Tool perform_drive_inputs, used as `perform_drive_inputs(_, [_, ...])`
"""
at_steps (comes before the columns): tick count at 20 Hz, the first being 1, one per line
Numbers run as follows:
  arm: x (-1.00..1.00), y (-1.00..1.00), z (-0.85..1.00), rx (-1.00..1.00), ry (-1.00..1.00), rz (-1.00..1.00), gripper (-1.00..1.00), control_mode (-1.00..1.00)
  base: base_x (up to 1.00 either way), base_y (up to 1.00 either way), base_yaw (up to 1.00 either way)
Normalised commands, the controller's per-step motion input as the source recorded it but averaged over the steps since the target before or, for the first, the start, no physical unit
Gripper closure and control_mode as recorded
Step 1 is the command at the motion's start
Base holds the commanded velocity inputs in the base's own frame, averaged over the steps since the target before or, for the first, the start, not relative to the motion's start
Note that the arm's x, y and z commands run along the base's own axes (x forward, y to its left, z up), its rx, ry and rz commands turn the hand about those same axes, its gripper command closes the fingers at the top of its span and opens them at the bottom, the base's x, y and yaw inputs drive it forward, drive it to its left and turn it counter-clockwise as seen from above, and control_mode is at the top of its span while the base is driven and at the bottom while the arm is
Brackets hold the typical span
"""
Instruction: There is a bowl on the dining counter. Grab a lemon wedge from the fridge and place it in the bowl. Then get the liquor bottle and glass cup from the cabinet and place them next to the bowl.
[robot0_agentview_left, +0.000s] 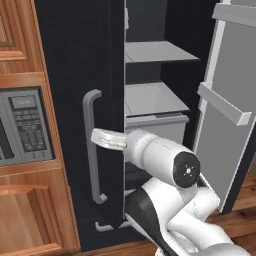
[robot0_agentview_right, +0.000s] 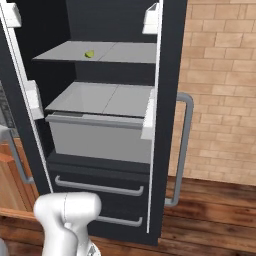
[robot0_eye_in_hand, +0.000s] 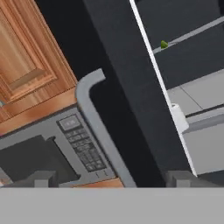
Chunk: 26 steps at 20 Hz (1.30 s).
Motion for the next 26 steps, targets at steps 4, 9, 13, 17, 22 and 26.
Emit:
perform_drive_inputs(4, [-0.74,-0.93,0.13,0.51,0.01,0.00,-1.00,-1.00,0.00,0.00,0.00])
perform_drive_inputs(9, [0.03,-1.00,0.02,0.41,0.10,0.00,-1.00,-1.00,0.00,0.00,0.00])
perform_drive_inputs(13, [0.26,-0.82,0.02,0.27,0.03,0.03,-1.00,-1.00,0.00,0.00,0.00])
perform_drive_inputs(17, [0.44,-0.61,0.01,0.26,0.03,0.04,-1.00,-1.00,0.00,0.00,0.00])
perform_drive_inputs(22, [0.88,-0.16,0.00,0.22,0.01,0.10,-1.00,-1.00,0.00,0.00,0.00])
perform_drive_inputs(26, [1.00,0.08,0.00,0.13,0.01,0.08,-1.00,-1.00,0.00,0.00,0.00])
